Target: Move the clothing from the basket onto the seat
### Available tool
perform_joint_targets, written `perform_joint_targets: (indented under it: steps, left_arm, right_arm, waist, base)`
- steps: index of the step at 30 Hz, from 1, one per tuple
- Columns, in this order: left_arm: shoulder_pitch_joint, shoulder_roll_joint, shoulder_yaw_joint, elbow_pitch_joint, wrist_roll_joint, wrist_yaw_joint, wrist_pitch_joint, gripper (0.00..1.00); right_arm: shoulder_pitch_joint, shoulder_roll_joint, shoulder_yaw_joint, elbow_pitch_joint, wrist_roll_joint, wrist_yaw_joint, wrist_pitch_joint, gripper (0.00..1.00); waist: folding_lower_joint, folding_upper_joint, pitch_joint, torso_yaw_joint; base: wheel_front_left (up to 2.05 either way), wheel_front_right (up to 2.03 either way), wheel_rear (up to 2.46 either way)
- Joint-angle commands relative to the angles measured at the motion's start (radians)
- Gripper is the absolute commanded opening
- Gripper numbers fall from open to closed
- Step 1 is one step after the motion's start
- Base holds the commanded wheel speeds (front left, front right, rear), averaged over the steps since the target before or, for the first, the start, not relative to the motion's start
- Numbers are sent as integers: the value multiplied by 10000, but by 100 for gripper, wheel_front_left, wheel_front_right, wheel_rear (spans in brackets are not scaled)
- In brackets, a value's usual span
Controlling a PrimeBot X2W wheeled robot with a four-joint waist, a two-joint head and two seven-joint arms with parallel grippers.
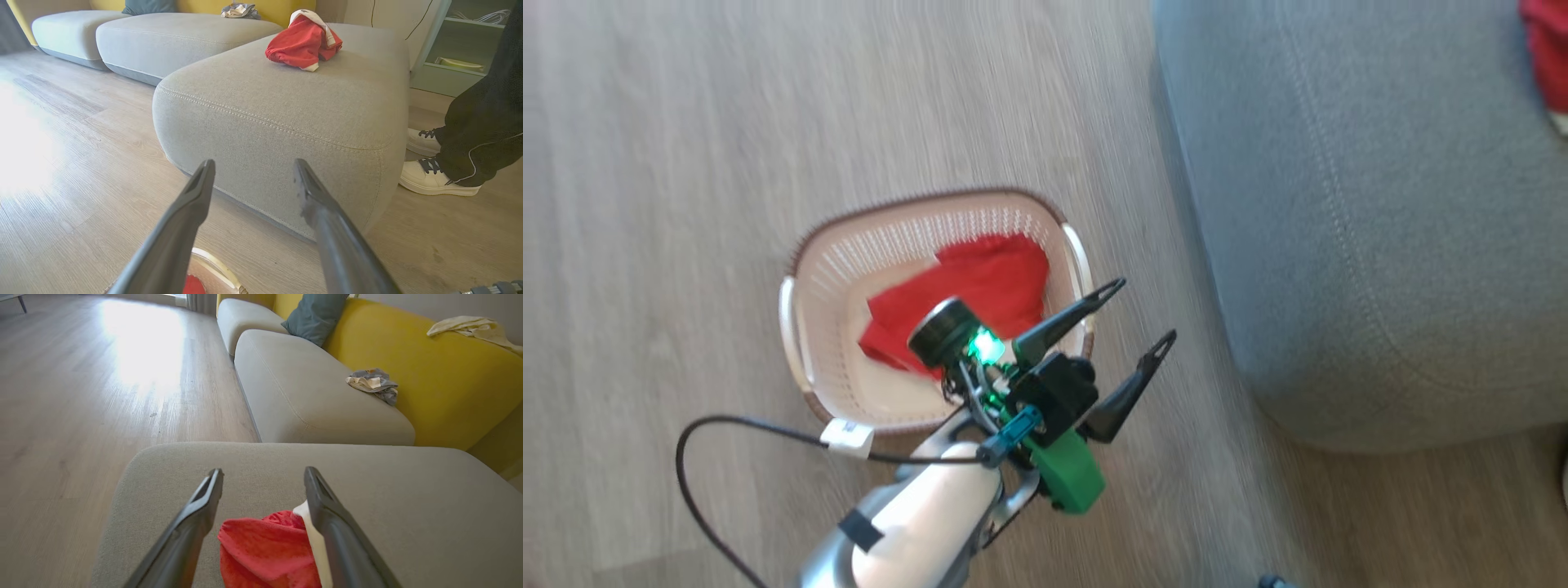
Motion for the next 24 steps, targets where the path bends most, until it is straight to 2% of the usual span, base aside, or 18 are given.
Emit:
perform_joint_targets:
  steps: [1, 5, 12, 15, 19, 24]
  left_arm:
    - [134, -123, 383, -428, -70, 36, -49, 100]
    - [582, -138, 710, -630, -137, 130, -49, 100]
    - [1299, -146, 1737, -1239, -471, 651, -49, 100]
    - [1553, -147, 2240, -1465, -426, 1046, -49, 100]
    - [1862, -147, 2796, -1587, -315, 1402, -49, 100]
    - [2171, -148, 3505, -1743, -254, 1852, -49, 100]
  right_arm:
    - [449, -515, 247, -345, 125, -2, -278, 100]
    - [727, -784, 854, -1219, 278, -2, -745, 100]
    - [1482, -968, 1220, -2874, 604, -2, -1016, 100]
    - [2073, -870, 731, -3910, 672, -2, -1020, 100]
    - [3090, -605, -180, -5160, 201, -2, -1022, 100]
    - [4613, 209, -1895, -6779, -988, -2, -1023, 100]
  waist:
    - [1, 0, -715, 251]
    - [1, 0, -1331, 428]
    - [1, 0, -2203, 808]
    - [1, 0, -2463, 946]
    - [1, 0, -2769, 1154]
    - [1, 0, -3035, 1398]
  base:
    - [0, 0, 0]
    - [0, 0, 0]
    - [0, 0, 0]
    - [0, 0, 0]
    - [0, 0, 0]
    - [0, 0, 0]
